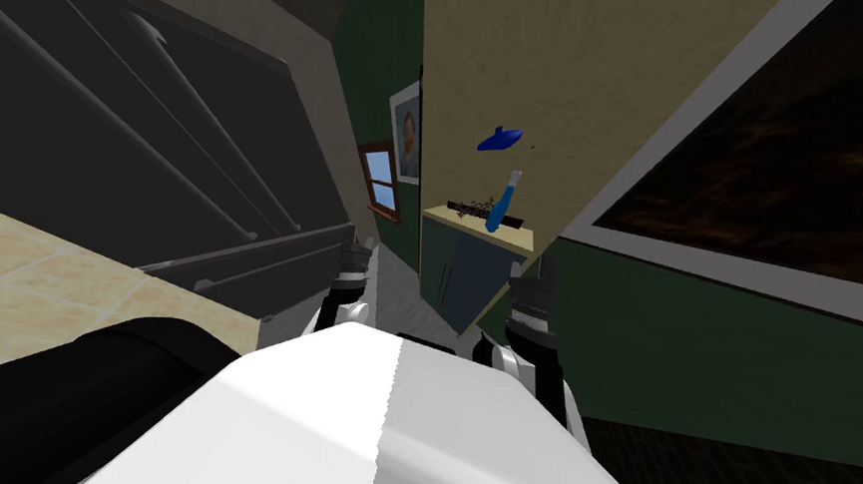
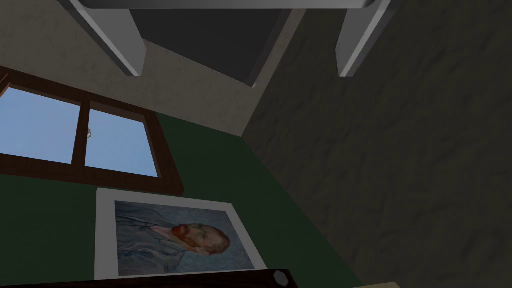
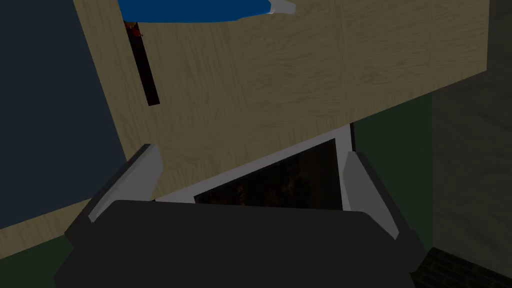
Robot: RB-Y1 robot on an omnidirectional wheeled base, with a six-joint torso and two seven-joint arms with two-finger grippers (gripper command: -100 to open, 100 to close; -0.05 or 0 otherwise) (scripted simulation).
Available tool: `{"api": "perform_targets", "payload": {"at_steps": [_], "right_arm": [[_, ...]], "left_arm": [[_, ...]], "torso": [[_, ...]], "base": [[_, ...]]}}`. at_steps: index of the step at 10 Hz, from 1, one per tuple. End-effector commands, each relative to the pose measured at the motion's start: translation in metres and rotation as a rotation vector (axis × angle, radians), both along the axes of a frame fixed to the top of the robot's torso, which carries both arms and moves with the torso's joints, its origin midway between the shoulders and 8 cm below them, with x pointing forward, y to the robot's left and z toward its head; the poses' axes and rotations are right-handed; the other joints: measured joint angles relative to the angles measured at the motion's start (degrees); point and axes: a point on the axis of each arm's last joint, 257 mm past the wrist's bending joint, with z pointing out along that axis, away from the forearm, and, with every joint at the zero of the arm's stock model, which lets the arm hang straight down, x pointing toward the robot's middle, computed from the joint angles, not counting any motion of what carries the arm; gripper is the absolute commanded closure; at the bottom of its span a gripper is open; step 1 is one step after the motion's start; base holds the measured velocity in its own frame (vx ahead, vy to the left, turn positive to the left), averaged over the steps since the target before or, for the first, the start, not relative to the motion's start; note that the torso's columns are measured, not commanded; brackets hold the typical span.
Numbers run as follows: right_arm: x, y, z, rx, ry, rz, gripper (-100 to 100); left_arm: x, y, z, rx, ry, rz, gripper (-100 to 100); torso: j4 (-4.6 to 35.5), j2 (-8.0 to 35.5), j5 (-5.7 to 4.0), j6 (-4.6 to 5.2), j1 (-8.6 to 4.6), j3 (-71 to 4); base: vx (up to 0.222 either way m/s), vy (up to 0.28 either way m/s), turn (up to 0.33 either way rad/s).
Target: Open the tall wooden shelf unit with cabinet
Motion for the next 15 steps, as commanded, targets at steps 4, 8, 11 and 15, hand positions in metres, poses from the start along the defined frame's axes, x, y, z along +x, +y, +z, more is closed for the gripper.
{"api": "perform_targets", "payload": {"at_steps": [4,8,11,15], "right_arm": [[0.000,0.000,0.000,0.000,0.000,0.000,0],[0.000,0.000,0.000,0.000,0.000,0.000,0],[0.002,0.007,-0.004,-0.072,0.016,0.010,-100],[0.006,0.016,-0.015,-0.234,0.048,-0.006,-100]], "left_arm": [[0.000,0.000,0.000,0.000,0.000,0.000,0],[0.000,0.000,0.000,0.000,0.000,0.000,0],[0.000,0.000,0.000,0.000,0.000,0.000,0],[0.000,0.000,0.000,0.000,0.000,0.000,0]], "torso": [[14.2,14.2,0.00,0.00,0.00,-28.5],[31.1,31.2,0.00,0.00,0.00,-62.3],[41.5,41.5,0.00,0.00,0.01,-83.1],[42.3,42.3,0.01,0.00,0.03,-84.6]], "base": [[0.000,0.000,0.000],[0.000,0.000,0.000],[0.007,0.009,-0.011],[0.025,0.041,-0.032]]}}
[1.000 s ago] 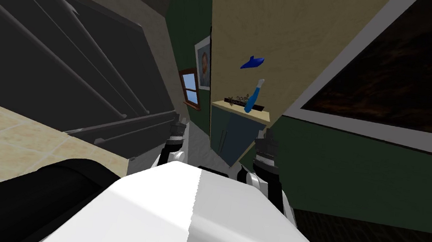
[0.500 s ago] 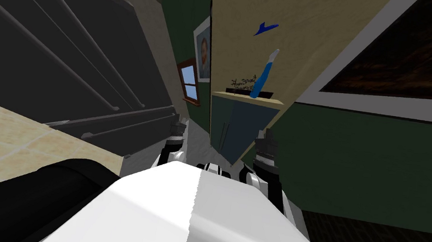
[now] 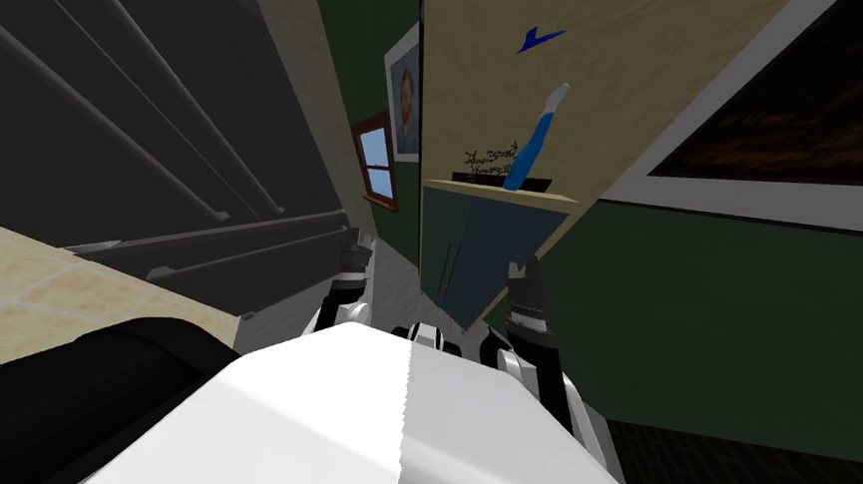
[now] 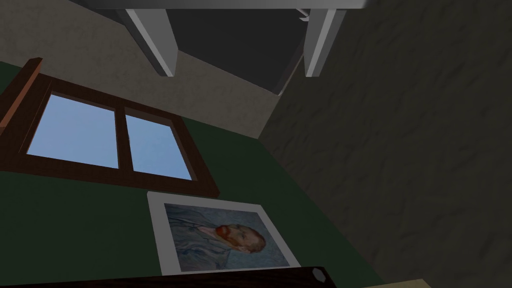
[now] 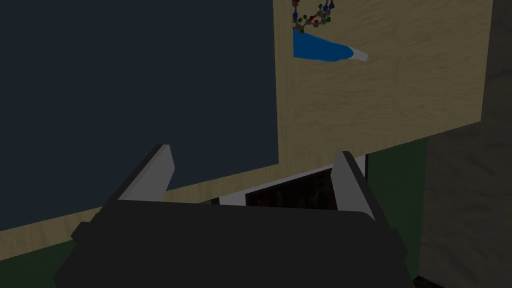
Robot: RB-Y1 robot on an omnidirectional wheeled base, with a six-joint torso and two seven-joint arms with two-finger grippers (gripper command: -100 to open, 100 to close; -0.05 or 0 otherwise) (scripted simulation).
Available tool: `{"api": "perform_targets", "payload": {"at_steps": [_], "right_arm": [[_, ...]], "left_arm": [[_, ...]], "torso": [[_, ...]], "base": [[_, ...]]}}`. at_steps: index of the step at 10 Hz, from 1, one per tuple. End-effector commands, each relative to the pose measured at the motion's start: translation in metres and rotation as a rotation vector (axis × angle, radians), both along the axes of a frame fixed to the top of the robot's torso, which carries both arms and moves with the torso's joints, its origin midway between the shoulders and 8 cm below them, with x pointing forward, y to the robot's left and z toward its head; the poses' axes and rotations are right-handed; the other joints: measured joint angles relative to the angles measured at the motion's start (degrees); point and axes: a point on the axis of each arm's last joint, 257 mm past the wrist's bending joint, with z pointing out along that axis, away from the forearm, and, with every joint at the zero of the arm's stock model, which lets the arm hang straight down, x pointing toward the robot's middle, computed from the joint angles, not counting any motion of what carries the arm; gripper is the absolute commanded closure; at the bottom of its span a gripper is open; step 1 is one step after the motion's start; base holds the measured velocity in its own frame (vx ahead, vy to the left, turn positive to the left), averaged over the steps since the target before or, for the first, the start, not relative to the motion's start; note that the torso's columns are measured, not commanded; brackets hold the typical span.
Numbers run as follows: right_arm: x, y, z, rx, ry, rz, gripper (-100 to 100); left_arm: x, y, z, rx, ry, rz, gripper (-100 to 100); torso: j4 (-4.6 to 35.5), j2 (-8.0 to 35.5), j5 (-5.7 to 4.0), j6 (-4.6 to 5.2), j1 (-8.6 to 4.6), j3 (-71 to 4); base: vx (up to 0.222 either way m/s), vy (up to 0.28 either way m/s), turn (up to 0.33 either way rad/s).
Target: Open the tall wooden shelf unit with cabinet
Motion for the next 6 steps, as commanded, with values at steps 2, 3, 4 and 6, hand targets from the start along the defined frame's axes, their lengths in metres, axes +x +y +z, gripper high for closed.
{"api": "perform_targets", "payload": {"at_steps": [2,3,4,6], "right_arm": [[0.004,0.007,-0.011,-0.166,0.024,-0.034,-100],[0.005,0.008,-0.014,-0.215,0.030,-0.048,-100],[0.006,0.010,-0.017,-0.267,0.034,-0.064,-100],[0.009,0.012,-0.024,-0.373,0.042,-0.101,-100]], "left_arm": [[0.000,0.000,0.000,0.000,0.000,0.000,0],[0.000,0.000,0.000,0.000,0.000,0.000,0],[0.000,0.000,0.000,0.000,0.000,0.000,0],[0.000,0.000,0.000,0.000,0.000,0.000,0]], "torso": [[0.0,0.0,0.00,0.00,0.00,0.0],[0.0,0.0,-0.01,0.00,-0.02,0.0],[0.0,0.0,0.00,0.00,-0.01,0.0],[0.0,0.0,0.00,-0.01,0.02,0.0]], "base": [[0.039,0.055,-0.050],[0.045,0.063,-0.053],[0.054,0.062,-0.064],[0.056,0.074,-0.053]]}}
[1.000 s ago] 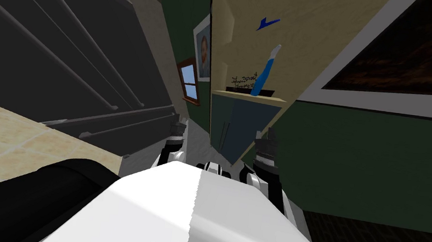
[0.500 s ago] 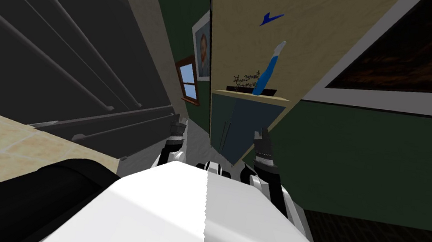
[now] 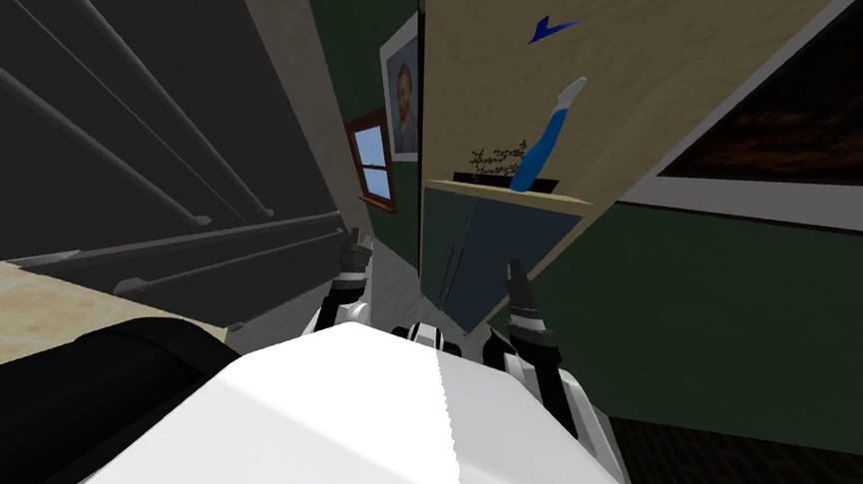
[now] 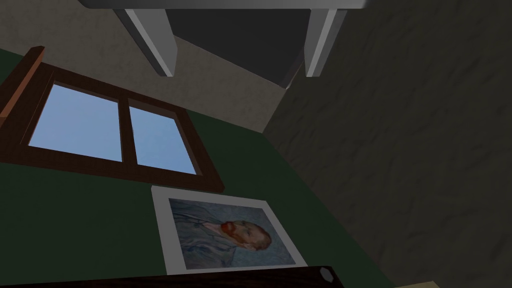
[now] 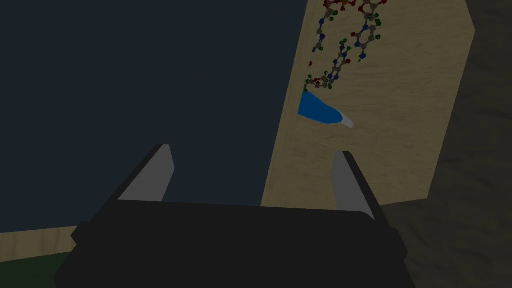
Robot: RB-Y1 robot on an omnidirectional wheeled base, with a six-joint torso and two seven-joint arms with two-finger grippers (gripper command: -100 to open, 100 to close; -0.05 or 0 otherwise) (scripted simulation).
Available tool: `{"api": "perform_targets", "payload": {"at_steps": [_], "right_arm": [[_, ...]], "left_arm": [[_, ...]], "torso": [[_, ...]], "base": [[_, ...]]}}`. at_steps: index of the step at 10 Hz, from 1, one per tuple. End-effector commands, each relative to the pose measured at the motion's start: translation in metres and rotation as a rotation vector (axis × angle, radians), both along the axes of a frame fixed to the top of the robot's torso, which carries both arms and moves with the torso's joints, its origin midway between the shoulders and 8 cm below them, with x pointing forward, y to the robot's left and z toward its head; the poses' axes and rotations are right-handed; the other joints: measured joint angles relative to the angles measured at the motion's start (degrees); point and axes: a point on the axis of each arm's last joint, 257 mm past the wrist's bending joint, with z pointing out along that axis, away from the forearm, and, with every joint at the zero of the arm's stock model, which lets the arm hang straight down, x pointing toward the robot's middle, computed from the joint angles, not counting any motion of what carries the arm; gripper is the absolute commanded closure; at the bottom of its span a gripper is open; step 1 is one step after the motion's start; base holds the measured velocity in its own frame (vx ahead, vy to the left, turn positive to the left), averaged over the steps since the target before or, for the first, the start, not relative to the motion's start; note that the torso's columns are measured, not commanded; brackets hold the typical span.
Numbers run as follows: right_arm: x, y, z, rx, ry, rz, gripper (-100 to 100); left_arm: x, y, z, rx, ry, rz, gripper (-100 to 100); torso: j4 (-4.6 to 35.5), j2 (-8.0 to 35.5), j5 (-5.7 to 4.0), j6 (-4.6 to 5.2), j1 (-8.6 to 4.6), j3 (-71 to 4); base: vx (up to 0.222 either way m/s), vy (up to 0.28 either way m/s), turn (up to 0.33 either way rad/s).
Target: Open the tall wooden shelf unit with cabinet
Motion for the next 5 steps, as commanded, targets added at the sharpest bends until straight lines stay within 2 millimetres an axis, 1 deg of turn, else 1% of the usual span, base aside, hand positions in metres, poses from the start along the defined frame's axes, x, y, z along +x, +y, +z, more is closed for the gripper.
{"api": "perform_targets", "payload": {"at_steps": [1,5], "right_arm": [[0.004,0.002,-0.010,-0.145,0.007,-0.050,-100],[0.010,0.002,-0.026,-0.378,0.013,-0.136,-100]], "left_arm": [[0.000,0.000,0.000,0.000,0.000,0.000,0],[0.000,0.000,0.000,0.000,0.000,0.000,0]], "torso": [[0.0,0.0,-0.01,0.00,-0.05,0.0],[0.0,0.0,0.00,0.00,-0.01,0.0]], "base": [[0.049,0.072,-0.076],[0.050,0.092,-0.069]]}}
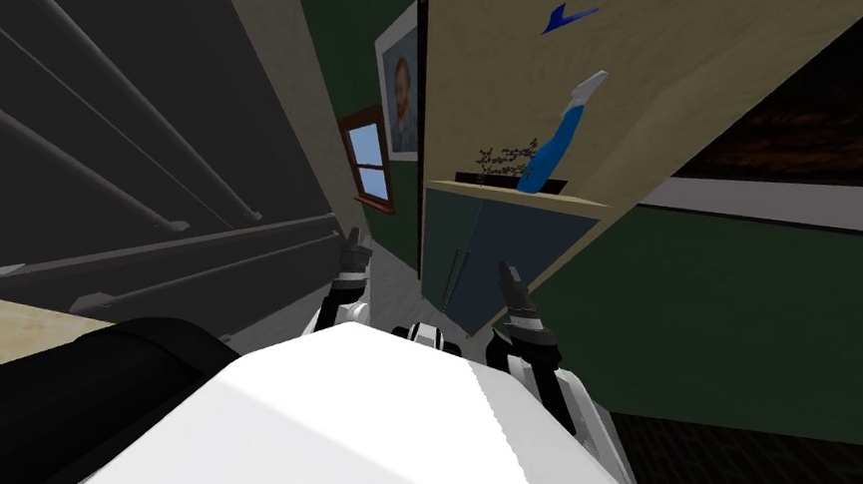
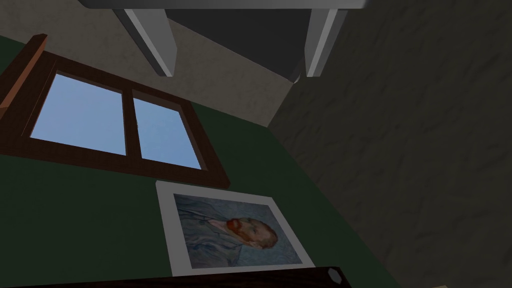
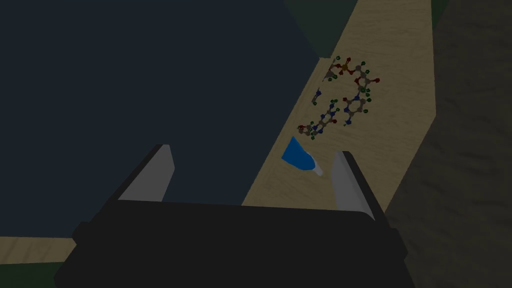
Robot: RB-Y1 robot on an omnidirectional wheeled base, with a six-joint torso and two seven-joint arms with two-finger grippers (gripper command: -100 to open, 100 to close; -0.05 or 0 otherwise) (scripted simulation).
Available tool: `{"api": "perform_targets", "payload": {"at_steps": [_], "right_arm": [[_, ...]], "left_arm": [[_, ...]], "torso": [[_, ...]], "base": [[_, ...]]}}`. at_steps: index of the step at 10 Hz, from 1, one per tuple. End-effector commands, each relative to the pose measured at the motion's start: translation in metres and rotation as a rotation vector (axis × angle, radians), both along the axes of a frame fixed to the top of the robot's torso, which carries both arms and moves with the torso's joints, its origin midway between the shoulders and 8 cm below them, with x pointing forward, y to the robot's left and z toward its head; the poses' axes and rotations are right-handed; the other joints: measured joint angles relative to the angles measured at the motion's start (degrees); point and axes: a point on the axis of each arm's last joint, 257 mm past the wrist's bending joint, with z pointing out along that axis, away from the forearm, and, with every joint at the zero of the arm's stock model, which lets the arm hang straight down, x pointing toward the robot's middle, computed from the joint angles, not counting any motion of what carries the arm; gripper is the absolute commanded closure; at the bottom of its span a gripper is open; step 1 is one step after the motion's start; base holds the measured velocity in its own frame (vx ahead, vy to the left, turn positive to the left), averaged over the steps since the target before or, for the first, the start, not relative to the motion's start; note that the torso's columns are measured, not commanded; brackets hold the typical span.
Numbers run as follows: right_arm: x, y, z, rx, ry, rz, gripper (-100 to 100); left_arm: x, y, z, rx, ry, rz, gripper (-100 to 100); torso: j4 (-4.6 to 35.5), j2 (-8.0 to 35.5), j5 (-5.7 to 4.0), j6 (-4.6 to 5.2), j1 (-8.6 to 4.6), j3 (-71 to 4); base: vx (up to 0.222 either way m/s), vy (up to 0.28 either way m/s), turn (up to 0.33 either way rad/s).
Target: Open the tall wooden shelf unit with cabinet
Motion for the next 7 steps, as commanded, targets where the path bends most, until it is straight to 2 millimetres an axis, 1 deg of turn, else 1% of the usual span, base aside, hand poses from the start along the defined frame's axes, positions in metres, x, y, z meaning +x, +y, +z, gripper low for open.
{"api": "perform_targets", "payload": {"at_steps": [1,5,6,7], "right_arm": [[0.005,-0.002,-0.012,-0.163,0.002,-0.059,-100],[0.012,-0.006,-0.034,-0.423,0.008,-0.140,-100],[0.012,-0.005,-0.034,-0.432,0.007,-0.142,-100],[0.014,-0.007,-0.040,-0.503,0.008,-0.161,-100]], "left_arm": [[0.000,0.000,0.000,0.000,0.000,0.000,0],[0.000,0.000,0.000,0.000,0.000,0.000,0],[0.000,0.000,0.000,0.000,0.000,0.000,0],[0.000,0.000,0.000,0.000,0.000,0.000,0]], "torso": [[0.0,0.0,-0.01,0.00,-0.03,0.0],[0.0,0.1,-0.02,0.00,-0.05,0.1],[0.0,0.1,-0.02,0.00,-0.06,0.0],[0.0,0.1,-0.03,-0.01,-0.11,0.0]], "base": [[0.074,0.104,-0.073],[0.057,0.095,-0.077],[0.039,0.069,-0.031],[0.031,0.064,-0.044]]}}
